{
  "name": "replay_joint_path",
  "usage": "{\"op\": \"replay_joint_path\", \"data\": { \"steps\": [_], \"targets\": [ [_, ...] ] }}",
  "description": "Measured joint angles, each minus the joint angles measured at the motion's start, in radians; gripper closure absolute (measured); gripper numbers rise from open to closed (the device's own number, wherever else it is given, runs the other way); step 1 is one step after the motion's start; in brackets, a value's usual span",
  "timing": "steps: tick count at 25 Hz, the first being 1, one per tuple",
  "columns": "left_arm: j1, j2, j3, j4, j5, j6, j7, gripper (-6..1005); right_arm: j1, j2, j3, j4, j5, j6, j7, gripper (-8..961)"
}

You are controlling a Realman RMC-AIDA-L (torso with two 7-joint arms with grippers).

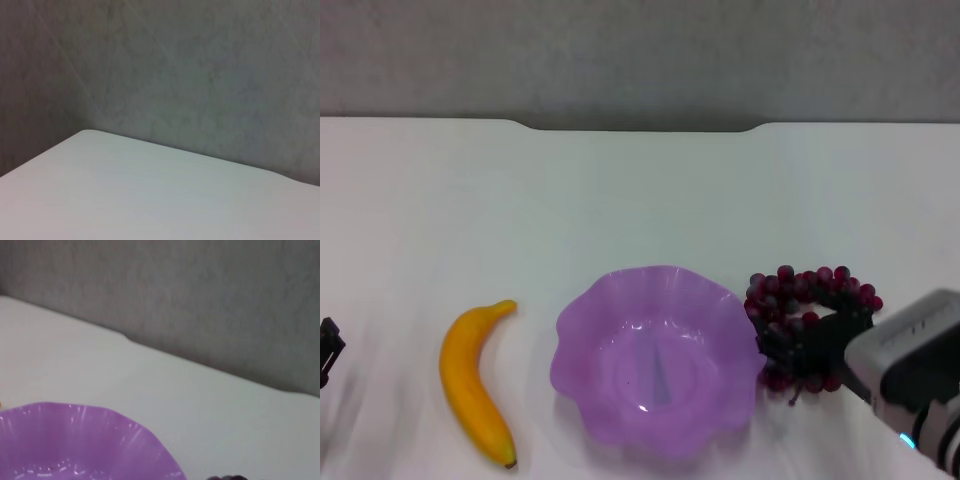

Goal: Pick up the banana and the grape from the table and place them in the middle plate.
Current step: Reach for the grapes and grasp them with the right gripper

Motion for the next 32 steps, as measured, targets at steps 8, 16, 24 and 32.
{"op": "replay_joint_path", "data": {
  "steps": [8, 16, 24, 32],
  "targets": [
    [-0.001, 0.0, 0.0, 0.001, 0.0, 0.0, 0.0, 106, -0.005, 0.003, 0.224, 0.226, 0.002, 0.467, -0.004, 70],
    [-0.001, 0.0, 0.0, -0.002, 0.0, 0.0, 0.0, 105, 0.022, 0.003, 0.339, 0.309, 0.008, 0.741, 0.015, 71],
    [-0.004, 0.0, 0.0, -0.004, 0.0, 0.0, 0.0, 105, 0.054, 0.003, 0.377, 0.228, 0.009, 0.759, 0.016, 72],
    [-0.006, 0.0, 0.0, -0.004, 0.0, 0.0, 0.0, 106, 0.106, 0.005, 0.323, 0.078, 0.011, 0.639, 0.007, 73]
  ]
}}
